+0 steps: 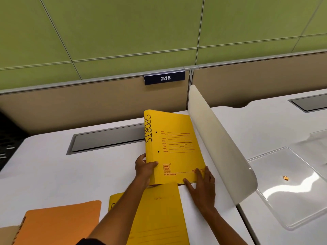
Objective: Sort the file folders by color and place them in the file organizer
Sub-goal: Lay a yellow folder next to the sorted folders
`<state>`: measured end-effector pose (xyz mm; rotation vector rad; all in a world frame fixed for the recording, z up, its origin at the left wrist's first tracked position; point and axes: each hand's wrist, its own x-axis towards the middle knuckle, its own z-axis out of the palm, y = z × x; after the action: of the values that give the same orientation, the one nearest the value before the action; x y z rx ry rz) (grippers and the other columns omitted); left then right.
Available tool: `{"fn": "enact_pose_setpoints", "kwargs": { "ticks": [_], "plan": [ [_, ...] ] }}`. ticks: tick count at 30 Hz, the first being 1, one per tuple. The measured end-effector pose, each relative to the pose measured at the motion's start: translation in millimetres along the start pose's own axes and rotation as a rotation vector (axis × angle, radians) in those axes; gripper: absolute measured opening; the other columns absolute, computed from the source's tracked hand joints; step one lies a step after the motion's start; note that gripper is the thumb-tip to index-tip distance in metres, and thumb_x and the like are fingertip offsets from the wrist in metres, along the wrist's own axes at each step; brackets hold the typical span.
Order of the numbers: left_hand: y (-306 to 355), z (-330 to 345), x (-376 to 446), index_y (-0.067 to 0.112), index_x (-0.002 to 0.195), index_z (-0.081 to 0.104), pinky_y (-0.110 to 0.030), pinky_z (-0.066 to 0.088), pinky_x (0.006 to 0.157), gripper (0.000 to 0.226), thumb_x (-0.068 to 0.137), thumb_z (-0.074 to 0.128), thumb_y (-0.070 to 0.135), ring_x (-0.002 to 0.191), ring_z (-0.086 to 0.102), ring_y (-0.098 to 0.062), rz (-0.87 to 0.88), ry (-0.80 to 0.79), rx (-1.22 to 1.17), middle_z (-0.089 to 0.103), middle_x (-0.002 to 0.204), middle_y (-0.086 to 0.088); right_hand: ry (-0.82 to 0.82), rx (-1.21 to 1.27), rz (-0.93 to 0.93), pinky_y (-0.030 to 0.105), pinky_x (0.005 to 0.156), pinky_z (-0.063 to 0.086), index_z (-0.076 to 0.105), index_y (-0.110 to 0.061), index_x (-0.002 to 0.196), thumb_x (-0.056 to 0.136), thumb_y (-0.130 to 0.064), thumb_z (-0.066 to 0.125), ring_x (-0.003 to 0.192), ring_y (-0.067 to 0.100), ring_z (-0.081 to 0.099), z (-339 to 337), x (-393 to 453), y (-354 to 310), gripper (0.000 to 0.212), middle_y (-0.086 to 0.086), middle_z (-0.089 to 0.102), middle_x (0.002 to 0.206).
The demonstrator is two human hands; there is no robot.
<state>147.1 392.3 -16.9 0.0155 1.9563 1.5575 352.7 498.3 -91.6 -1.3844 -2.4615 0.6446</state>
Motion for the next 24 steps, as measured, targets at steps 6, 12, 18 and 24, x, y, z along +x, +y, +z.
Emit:
{"fn": "enact_pose_setpoints", "kwargs": {
  "ticks": [6, 12, 18, 24],
  "plan": [
    [27, 6, -13, 0.011, 0.107, 0.062, -0.044, 0.056, 0.086, 0.029, 0.082, 0.071, 0.000, 0.095, 0.066, -0.030, 0.184, 0.065, -0.058, 0.069, 0.111, -0.015, -0.019, 0.207, 0.026, 0.046, 0.114, 0.024, 0.028, -0.017, 0.149, 0.080, -0.073, 0.049, 0.144, 0.030, 0.019, -5, 6, -6, 0.091, 0.010, 0.017, 0.159],
    [48, -7, -33, 0.007, 0.108, 0.061, -0.026, 0.055, 0.070, 0.022, 0.087, 0.067, 0.002, 0.086, 0.067, -0.019, 0.302, -0.002, -0.201, 0.068, 0.101, -0.008, -0.021, 0.409, 0.039, 0.048, 0.116, 0.022, 0.019, -0.018, 0.152, 0.086, -0.059, 0.047, 0.145, 0.031, 0.017, -28, 26, -31, 0.083, 0.010, 0.017, 0.159],
    [50, -37, -54, 0.013, 0.108, 0.063, -0.029, 0.057, 0.072, 0.020, 0.089, 0.067, 0.010, 0.092, 0.069, -0.020, 0.349, -0.086, -0.244, 0.071, 0.104, -0.004, -0.028, 0.557, 0.029, 0.054, 0.111, 0.032, 0.015, -0.021, 0.152, 0.085, -0.066, 0.047, 0.141, 0.030, 0.029, -45, 39, -52, 0.087, 0.007, 0.026, 0.156],
    [44, -67, -82, 0.015, 0.098, 0.067, -0.031, 0.055, 0.072, 0.009, 0.095, 0.058, 0.015, 0.089, 0.067, -0.021, 0.374, -0.077, -0.264, 0.071, 0.099, -0.005, -0.017, 0.678, 0.126, 0.054, 0.110, 0.033, 0.019, -0.020, 0.152, 0.081, -0.069, 0.046, 0.138, 0.034, 0.034, -71, 19, -67, 0.090, 0.010, 0.031, 0.154]
  ]
}}
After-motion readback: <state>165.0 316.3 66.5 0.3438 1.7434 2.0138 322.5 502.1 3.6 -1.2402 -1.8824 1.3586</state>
